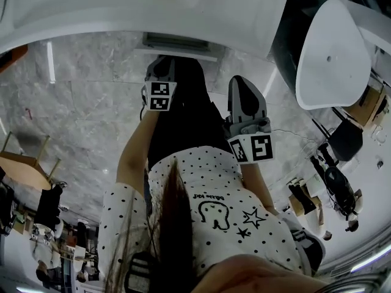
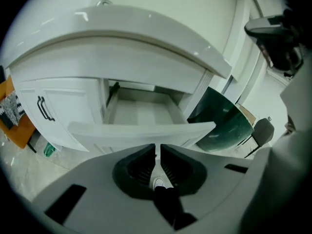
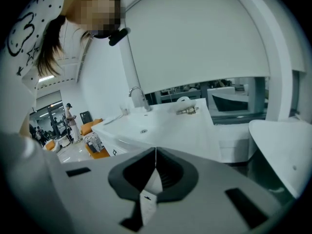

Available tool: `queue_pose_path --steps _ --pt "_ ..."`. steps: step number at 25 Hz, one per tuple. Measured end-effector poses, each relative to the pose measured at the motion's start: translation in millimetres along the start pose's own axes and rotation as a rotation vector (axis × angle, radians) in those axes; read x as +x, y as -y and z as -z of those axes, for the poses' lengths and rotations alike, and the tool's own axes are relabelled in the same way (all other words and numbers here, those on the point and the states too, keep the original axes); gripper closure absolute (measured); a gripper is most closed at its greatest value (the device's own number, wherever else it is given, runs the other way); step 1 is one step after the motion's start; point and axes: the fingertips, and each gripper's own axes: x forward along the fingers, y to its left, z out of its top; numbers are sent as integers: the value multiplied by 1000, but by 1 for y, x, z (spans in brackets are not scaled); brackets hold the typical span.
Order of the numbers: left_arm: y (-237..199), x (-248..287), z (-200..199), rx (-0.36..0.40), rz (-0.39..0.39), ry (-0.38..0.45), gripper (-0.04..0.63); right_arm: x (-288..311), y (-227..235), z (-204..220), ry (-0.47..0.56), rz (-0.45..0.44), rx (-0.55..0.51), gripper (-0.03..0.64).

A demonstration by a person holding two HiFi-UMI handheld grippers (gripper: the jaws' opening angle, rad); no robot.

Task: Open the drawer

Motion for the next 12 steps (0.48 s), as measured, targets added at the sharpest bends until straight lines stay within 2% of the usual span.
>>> queue_pose_path --steps 3,7,12 --pt "2 -36 -43 22 -3 75 589 -1 -3 -14 38 6 -5 601" --pt "25 -98 -110 63 0 191 591 -19 -4 -40 62 11 -11 601" --pt "41 -151 -211 87 20 406 591 -29 -1 -77 164 40 -30 603"
